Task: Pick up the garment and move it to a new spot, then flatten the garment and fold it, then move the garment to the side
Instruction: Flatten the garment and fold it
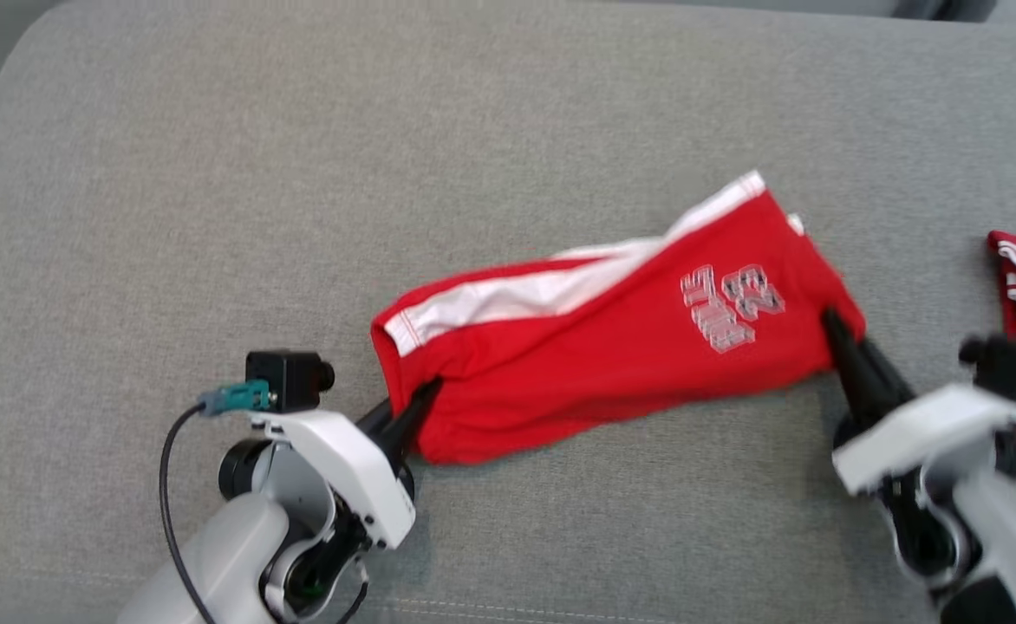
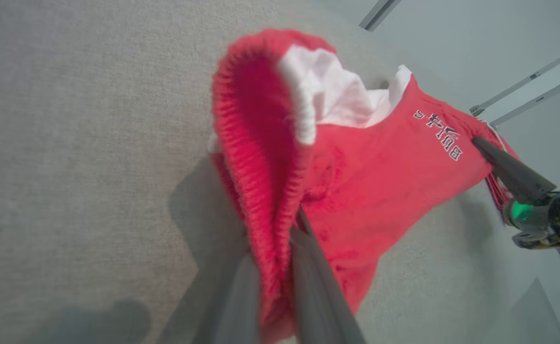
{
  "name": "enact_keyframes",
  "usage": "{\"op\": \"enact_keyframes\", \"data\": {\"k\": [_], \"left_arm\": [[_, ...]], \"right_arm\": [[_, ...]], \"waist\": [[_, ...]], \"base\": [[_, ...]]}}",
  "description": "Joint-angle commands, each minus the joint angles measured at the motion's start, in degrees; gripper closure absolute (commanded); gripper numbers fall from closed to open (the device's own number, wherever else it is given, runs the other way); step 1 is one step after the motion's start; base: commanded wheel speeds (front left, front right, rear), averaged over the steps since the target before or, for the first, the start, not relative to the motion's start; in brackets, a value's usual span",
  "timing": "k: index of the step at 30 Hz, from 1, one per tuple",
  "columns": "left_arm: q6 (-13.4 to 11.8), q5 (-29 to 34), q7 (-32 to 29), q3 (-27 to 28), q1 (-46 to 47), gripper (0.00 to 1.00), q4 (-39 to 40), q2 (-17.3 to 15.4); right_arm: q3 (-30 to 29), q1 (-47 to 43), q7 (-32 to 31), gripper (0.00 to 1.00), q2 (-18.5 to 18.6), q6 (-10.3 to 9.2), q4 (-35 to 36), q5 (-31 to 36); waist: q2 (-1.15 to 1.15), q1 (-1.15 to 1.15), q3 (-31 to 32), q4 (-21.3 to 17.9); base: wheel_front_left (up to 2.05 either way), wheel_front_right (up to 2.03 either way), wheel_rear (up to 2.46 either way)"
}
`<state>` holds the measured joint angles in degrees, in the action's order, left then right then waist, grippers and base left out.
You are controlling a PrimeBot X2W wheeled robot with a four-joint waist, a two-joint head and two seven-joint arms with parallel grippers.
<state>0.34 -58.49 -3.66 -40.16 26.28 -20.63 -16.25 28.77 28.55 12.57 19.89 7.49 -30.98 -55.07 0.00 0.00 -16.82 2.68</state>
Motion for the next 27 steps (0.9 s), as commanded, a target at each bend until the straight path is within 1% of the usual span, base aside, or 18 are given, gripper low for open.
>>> {"op": "enact_keyframes", "data": {"k": [1,4,9,14,17,20,24,27], "left_arm": [[-1.2,0.7,-0.3,1.9,-0.6,1.00,3.2,-2.4],[-3.3,1.1,-1.8,1.7,-2.6,1.00,7.8,-4.7],[-6.3,1.2,-4.0,1.8,-5.6,1.00,15.3,-8.1],[-8.6,2.0,-5.8,1.4,-7.4,1.00,21.7,-10.7],[-10.4,2.4,-5.9,1.3,-8.5,1.00,22.2,-11.0],[-11.4,2.1,-5.4,1.5,-9.2,1.00,20.7,-10.5],[-11.0,1.4,-3.8,2.1,-9.2,1.00,16.8,-9.0],[-10.3,1.5,-2.2,2.4,-8.3,1.00,13.7,-7.9]], "right_arm": [[-1.0,-5.0,1.2,1.00,-0.3,0.00,2.9,-0.6],[-4.8,-12.3,1.8,1.00,-2.1,0.00,7.0,0.5],[-10.9,-21.6,1.9,1.00,-6.5,0.00,15.0,2.9],[-15.1,-26.4,-2.1,1.00,-9.5,0.00,20.2,8.2],[-17.2,-27.4,-3.8,1.00,-11.3,0.00,21.3,11.4],[-19.2,-27.7,-4.6,1.00,-12.7,0.00,20.5,14.9],[-20.9,-27.7,-4.9,1.00,-14.0,0.00,18.0,18.4],[-21.1,-27.1,-4.4,1.00,-14.8,0.00,16.7,19.4]], "waist": [[0.00,0.00,1.3,-1.1],[0.00,0.00,2.5,-2.4],[0.00,0.00,3.7,-4.6],[0.00,0.00,4.3,-6.0],[0.00,0.00,4.3,-6.5],[0.00,0.00,4.2,-6.6],[0.00,0.00,4.2,-6.6],[0.00,0.00,4.0,-6.5]], "base": [[0.00,0.00,0.00],[0.00,0.00,0.00],[0.00,0.00,0.00],[0.00,0.00,0.00],[0.00,0.00,0.00],[0.00,0.00,0.00],[0.00,0.00,0.00],[0.00,0.00,0.00]]}}
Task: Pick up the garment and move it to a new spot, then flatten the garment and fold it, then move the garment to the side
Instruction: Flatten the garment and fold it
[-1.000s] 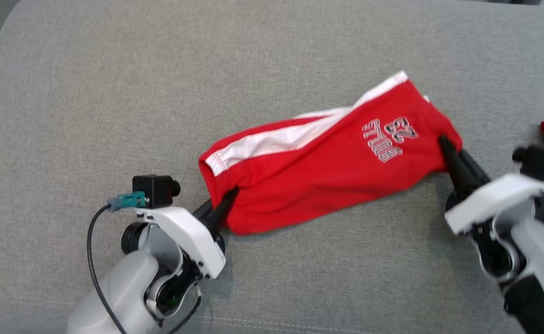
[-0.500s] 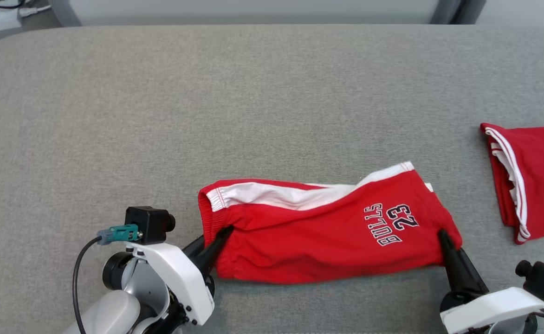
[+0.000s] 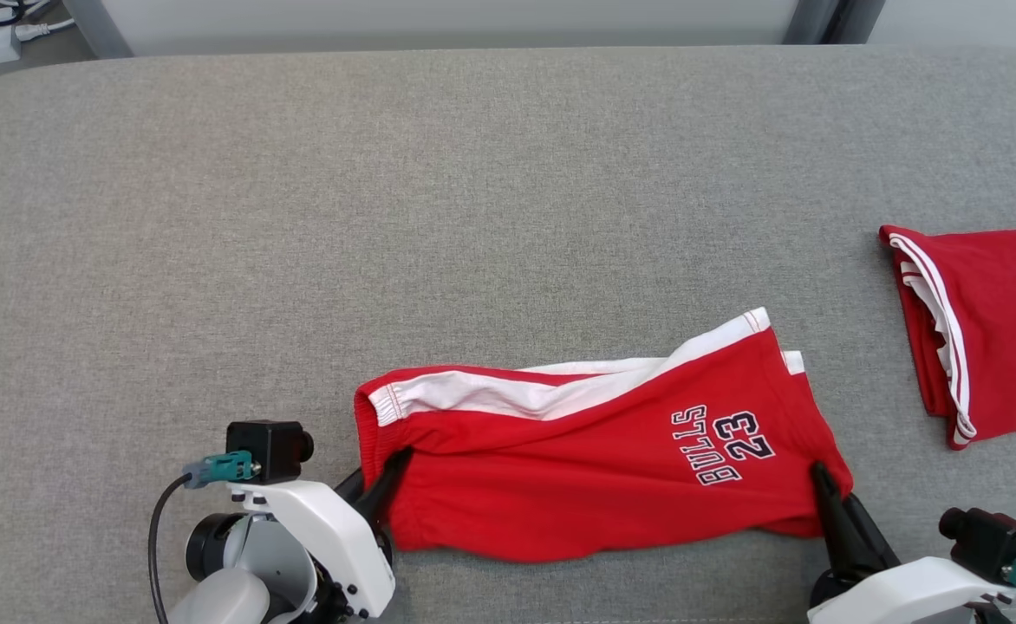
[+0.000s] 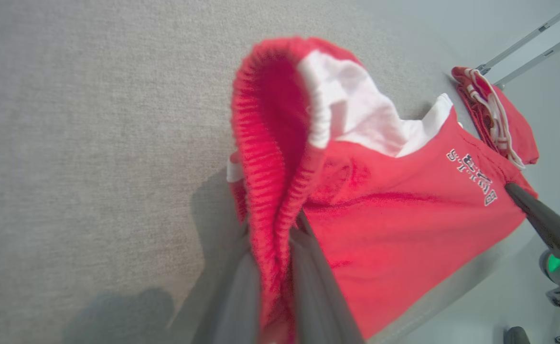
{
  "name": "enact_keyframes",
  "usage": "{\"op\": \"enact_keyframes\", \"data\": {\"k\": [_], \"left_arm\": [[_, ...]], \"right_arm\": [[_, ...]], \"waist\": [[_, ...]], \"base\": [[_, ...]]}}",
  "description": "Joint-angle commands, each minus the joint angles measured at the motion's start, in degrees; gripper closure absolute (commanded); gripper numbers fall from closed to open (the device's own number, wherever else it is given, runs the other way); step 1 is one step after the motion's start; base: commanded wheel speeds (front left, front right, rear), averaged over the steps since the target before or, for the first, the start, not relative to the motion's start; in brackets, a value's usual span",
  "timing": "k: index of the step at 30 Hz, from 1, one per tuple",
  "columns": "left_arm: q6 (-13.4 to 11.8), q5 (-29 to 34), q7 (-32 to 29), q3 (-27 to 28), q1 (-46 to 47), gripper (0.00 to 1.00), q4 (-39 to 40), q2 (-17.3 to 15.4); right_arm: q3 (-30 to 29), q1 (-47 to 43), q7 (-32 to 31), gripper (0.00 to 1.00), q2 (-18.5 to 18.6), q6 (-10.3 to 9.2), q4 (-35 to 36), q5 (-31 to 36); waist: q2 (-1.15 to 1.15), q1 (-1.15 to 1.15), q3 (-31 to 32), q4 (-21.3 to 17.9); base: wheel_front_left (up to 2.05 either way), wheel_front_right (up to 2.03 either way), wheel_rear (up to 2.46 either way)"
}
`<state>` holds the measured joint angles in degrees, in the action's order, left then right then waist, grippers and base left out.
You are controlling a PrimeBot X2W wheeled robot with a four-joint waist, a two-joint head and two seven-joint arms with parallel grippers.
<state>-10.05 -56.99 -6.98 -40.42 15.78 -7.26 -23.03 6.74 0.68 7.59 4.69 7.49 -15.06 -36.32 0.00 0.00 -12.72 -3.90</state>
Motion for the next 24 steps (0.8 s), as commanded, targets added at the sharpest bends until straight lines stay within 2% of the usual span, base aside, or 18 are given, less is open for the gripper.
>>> {"op": "enact_keyframes", "data": {"k": [1,2,4,7,12,15,24], "left_arm": [[0.1,0.3,2.0,2.9,2.5,0.71,-0.7,-0.7],[0.3,0.5,2.3,2.8,2.7,0.00,-1.6,-0.4],[0.4,0.4,3.2,3.2,2.8,0.00,-2.1,0.0],[-1.1,2.0,7.6,4.7,3.3,0.00,-3.2,0.8],[-7.0,8.4,17.5,6.8,1.9,0.00,-0.2,0.2],[-9.8,10.9,18.9,6.6,0.0,0.00,2.6,-0.6],[-15.1,16.2,20.8,6.2,-6.0,0.00,9.4,-3.1]], "right_arm": [[1.1,1.0,0.9,1.00,0.2,0.00,0.4,0.6],[1.2,1.3,1.0,1.00,0.1,0.00,0.0,0.8],[1.2,1.7,1.5,1.00,0.0,0.00,-0.3,1.0],[1.5,2.6,2.3,1.00,0.0,0.00,-1.4,1.9],[0.7,2.9,3.7,1.00,0.7,0.00,-3.3,3.0],[0.4,2.7,3.9,1.00,0.9,0.00,-4.5,3.4],[-1.5,0.8,6.0,1.00,1.1,0.00,-7.9,4.9]], "waist": [[0.00,0.00,-0.1,0.1],[0.00,0.00,-0.2,0.0],[0.00,0.00,-0.4,0.1],[0.00,0.00,-0.3,0.6],[0.00,0.00,1.0,2.8],[0.00,0.00,1.8,4.0],[0.00,0.00,5.9,6.3]], "base": [[0.00,0.00,0.00],[0.00,0.00,0.00],[0.00,0.00,0.00],[0.00,0.00,0.00],[0.00,0.00,0.00],[0.00,0.00,0.00],[0.00,0.00,0.00]]}}
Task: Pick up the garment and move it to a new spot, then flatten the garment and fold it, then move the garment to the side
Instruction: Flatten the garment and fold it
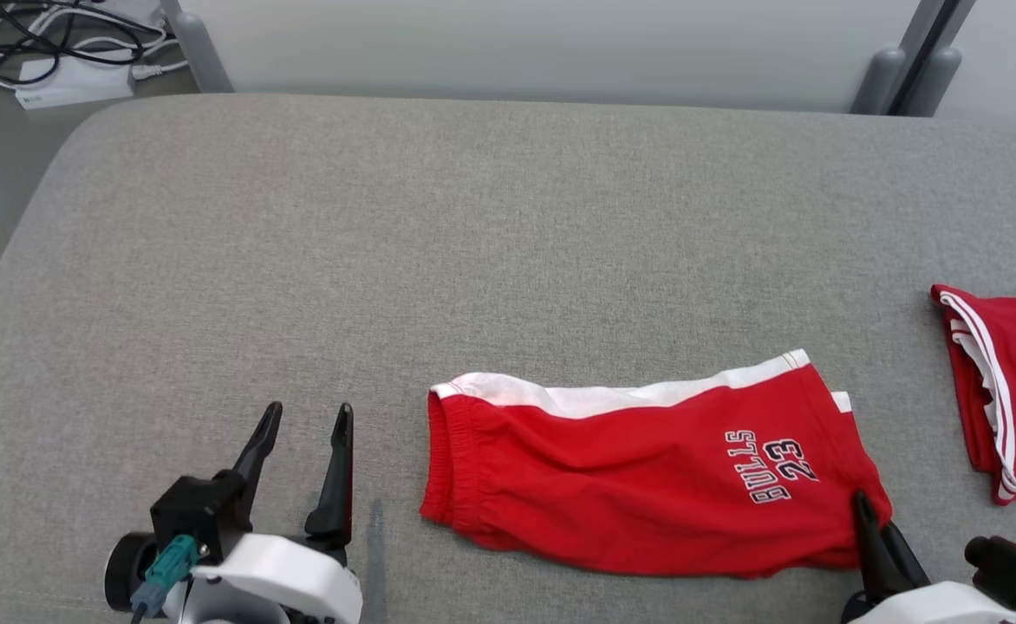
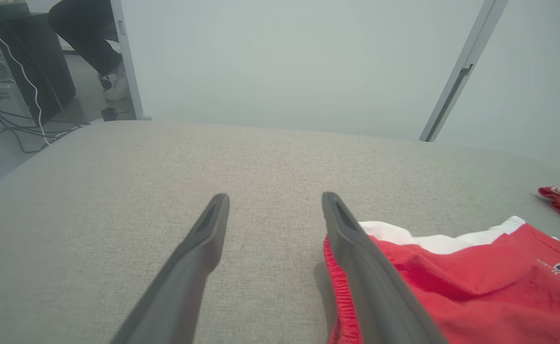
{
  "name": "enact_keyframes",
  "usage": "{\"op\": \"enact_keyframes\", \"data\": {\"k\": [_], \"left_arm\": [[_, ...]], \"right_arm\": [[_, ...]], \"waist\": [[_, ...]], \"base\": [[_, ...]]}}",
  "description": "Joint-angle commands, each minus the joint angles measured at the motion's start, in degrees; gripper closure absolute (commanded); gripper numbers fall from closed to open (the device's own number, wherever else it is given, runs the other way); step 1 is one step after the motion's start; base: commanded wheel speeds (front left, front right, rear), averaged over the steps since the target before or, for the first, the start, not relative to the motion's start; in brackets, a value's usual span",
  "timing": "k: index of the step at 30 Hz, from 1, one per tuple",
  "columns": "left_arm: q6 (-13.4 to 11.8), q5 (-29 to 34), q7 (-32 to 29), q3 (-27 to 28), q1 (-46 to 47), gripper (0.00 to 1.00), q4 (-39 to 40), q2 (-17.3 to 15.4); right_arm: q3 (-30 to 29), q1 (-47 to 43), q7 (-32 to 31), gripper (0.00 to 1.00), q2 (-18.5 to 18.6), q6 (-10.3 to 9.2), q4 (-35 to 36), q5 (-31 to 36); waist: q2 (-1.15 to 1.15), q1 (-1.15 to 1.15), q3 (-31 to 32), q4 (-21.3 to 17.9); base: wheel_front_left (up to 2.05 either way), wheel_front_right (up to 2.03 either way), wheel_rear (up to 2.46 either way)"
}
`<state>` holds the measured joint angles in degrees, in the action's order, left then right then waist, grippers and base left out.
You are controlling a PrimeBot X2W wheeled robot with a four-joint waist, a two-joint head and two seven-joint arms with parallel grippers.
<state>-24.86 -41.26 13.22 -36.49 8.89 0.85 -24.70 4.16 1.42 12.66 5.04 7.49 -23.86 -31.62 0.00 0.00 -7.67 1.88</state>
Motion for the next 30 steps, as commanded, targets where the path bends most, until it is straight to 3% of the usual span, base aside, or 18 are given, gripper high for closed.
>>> {"op": "enact_keyframes", "data": {"k": [1,10,24,27,30], "left_arm": [[-0.6,0.4,0.7,2.4,-0.1,0.00,1.7,-1.7],[1.5,1.4,1.0,3.1,-2.8,0.00,2.1,-5.5],[2.5,1.0,0.6,3.2,-2.4,0.00,2.3,-5.3],[2.5,1.3,0.7,3.2,-1.8,0.00,2.6,-5.0],[2.6,1.6,0.8,3.2,-1.1,0.00,2.9,-4.7]], "right_arm": [[0.9,-0.3,1.2,1.00,0.6,0.00,0.7,0.5],[-0.6,-3.0,2.0,1.00,-0.4,0.00,-0.4,1.8],[0.0,-2.5,2.2,1.00,-0.6,0.00,-1.2,1.4],[0.1,-1.2,2.2,1.00,-0.7,0.00,1.5,1.9],[4.5,1.0,2.3,1.00,-1.0,0.00,7.5,3.3]], "waist": [[0.00,0.00,1.5,0.8],[0.00,0.00,4.4,1.8],[0.00,0.00,4.7,1.8],[0.00,0.00,4.1,2.5],[0.00,0.00,3.6,3.7]], "base": [[0.00,0.00,0.00],[0.00,0.00,0.00],[0.00,0.00,0.00],[0.00,0.00,0.00],[0.00,0.00,0.00]]}}
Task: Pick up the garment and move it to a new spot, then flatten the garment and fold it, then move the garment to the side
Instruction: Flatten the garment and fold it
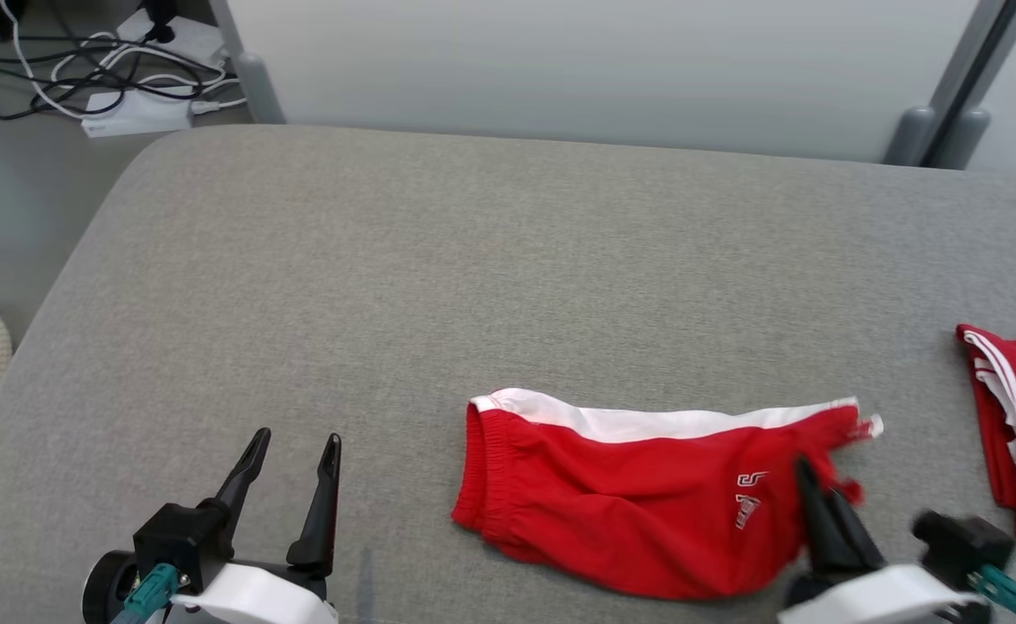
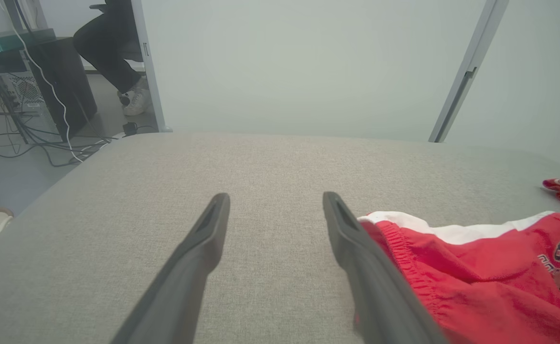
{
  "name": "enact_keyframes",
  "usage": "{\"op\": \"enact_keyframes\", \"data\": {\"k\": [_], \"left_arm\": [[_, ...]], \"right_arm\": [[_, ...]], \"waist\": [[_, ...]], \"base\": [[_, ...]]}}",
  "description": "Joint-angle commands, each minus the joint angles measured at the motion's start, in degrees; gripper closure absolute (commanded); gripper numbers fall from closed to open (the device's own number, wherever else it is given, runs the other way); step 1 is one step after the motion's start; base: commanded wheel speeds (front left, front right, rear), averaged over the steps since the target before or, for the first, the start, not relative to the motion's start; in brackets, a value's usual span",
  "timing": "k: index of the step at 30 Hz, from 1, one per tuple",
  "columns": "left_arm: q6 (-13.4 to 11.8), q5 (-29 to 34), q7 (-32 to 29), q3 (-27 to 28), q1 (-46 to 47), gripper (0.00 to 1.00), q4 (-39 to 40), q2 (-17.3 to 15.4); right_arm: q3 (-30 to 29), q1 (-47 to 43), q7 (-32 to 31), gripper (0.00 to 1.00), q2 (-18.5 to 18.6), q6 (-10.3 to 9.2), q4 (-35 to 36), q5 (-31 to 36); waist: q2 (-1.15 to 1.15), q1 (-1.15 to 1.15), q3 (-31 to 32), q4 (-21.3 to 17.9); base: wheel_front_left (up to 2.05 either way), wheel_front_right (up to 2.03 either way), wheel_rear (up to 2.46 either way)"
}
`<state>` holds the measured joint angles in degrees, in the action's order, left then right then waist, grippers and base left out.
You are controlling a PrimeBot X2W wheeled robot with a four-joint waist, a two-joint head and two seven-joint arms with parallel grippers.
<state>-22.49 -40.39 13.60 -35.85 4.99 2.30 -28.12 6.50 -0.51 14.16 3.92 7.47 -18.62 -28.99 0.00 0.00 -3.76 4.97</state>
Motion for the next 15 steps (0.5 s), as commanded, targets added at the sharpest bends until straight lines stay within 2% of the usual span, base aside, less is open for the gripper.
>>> {"op": "enact_keyframes", "data": {"k": [1,7,15], "left_arm": [[0.3,0.8,0.5,2.5,3.1,0.00,1.5,-1.2],[1.0,1.3,0.6,1.6,4.8,0.00,1.2,0.2],[2.7,1.8,0.7,-0.1,7.2,0.00,-0.2,2.3]], "right_arm": [[4.2,3.6,0.8,1.00,0.0,0.02,4.4,1.2],[14.8,6.9,-2.1,1.00,-0.7,0.02,10.4,2.0],[25.7,12.8,-2.8,1.00,-1.0,0.02,3.7,-2.5]], "waist": [[0.00,0.00,-0.5,1.0],[0.00,0.00,-1.2,4.6],[0.00,0.00,-2.0,9.5]], "base": [[0.00,0.00,0.00],[0.00,0.00,0.00],[0.00,0.00,0.00]]}}
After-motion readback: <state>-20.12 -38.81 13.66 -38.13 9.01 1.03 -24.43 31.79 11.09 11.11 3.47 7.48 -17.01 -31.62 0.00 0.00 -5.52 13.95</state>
